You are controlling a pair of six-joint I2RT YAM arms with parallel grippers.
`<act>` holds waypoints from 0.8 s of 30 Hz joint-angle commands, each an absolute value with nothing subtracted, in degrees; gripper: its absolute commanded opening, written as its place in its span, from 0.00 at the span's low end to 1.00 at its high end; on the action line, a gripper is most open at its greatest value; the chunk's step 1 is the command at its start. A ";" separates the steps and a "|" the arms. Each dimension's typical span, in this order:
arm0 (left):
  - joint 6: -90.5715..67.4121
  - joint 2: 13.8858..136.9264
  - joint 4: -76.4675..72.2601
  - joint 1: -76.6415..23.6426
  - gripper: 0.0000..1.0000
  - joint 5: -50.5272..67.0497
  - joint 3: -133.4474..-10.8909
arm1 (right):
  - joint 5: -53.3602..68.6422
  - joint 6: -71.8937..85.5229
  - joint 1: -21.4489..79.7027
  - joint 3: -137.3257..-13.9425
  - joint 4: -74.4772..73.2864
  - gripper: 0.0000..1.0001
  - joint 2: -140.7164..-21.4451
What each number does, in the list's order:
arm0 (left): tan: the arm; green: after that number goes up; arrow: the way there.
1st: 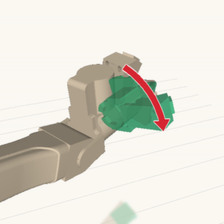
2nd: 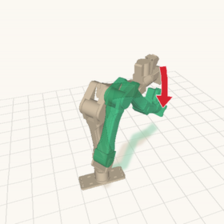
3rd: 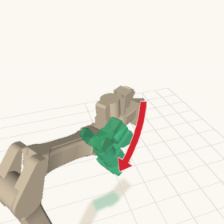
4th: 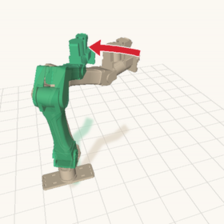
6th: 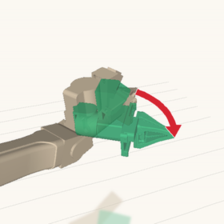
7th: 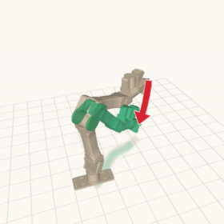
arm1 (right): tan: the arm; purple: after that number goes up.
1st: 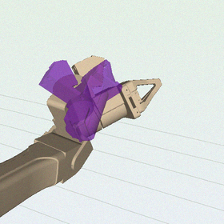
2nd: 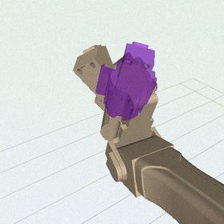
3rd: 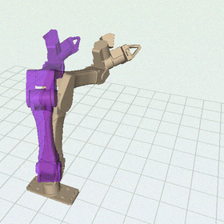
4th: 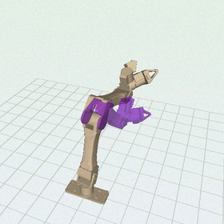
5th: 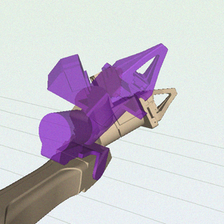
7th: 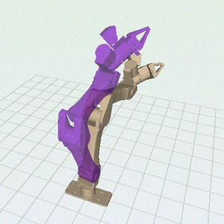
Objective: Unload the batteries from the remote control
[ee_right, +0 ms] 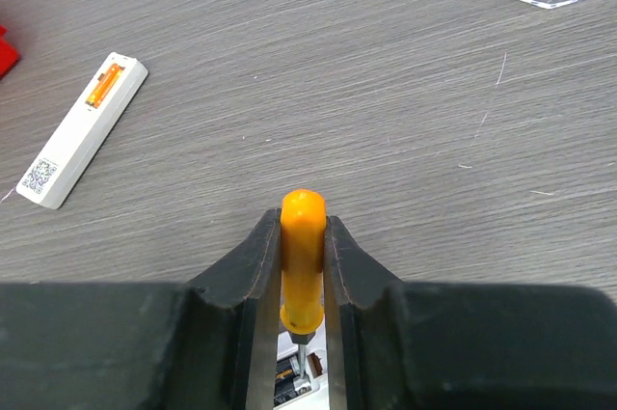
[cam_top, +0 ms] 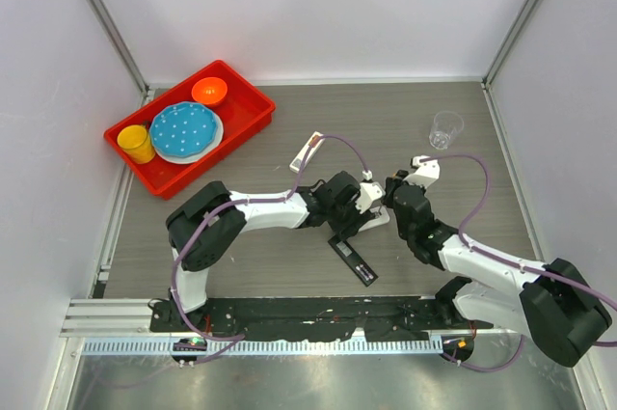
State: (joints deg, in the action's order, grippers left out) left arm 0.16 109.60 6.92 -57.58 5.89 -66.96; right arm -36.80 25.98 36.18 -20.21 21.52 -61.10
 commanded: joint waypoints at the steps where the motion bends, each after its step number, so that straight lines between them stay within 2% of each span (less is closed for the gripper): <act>1: -1.32 108.63 7.65 -58.45 0.05 8.61 -66.36 | -38.50 27.24 36.47 -18.37 26.26 0.01 -61.96; 8: -1.67 108.46 7.56 -58.45 0.01 9.23 -66.36 | -31.82 29.35 36.47 -17.22 31.64 0.01 -63.11; 18: -1.85 108.19 7.12 -58.45 0.00 9.58 -66.09 | -24.53 36.11 36.39 -15.47 36.73 0.01 -59.77; 24: -2.02 107.93 7.12 -58.45 0.00 9.32 -65.83 | -23.82 39.99 36.30 -13.71 37.97 0.01 -54.15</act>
State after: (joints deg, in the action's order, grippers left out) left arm -0.01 109.12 7.77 -57.58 5.89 -66.61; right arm -31.27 30.09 35.07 -14.15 31.62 -58.67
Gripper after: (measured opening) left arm 0.543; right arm 0.244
